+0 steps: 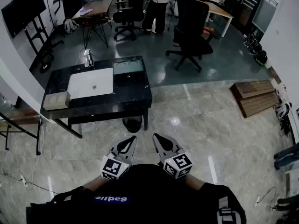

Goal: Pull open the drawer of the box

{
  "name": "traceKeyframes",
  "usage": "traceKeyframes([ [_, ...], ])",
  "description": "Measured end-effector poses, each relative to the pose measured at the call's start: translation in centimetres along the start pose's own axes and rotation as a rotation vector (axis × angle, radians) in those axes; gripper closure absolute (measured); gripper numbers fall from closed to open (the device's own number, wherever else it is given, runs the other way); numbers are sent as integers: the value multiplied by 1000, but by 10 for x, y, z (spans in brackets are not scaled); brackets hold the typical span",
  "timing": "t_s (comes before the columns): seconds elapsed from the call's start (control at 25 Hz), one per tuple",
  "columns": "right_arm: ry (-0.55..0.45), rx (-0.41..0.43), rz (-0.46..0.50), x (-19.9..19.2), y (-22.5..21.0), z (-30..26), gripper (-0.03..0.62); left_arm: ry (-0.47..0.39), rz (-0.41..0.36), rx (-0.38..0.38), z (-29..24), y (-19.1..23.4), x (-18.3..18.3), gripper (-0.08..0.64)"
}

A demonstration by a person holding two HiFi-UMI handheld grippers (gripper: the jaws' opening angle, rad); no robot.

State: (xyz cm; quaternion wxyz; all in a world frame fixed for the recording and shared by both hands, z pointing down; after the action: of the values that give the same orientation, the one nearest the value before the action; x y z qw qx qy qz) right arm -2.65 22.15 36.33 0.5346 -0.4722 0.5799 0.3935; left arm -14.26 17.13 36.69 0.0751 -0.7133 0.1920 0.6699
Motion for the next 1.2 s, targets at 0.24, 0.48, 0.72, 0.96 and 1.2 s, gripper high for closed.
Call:
traceKeyframes([
  [0.24,-4,-2,-4,1,-4,-2,592,-4,-7,-1,-4,1,0,569],
  [0.48,-4,4,-8,0,-5,-2,592,-3,-7,8,-2,0,0,569],
  [0.72,-1,12,-10,0,-4,0,592,-3,-4,18,0,-2,0,569],
  [0.96,-28,36,-22,-1,-5,7,592,12,4,24,-1,-9,-3,569],
  [1.2,-20,38,-53,-3,-25,19,592,28,5,24,-18,-25,-4,569],
])
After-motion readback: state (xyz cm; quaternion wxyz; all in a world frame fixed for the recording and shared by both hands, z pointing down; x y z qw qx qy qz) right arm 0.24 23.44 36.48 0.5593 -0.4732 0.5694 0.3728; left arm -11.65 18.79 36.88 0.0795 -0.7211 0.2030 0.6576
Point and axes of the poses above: the fingertips, and each gripper's own axes: z backward along the fingers, y to its left, x out of its top, the point moved 4 cm from there along z, backward along the fingers, and after that the axes turned 8 degrees about z, right-handed, at the moved point
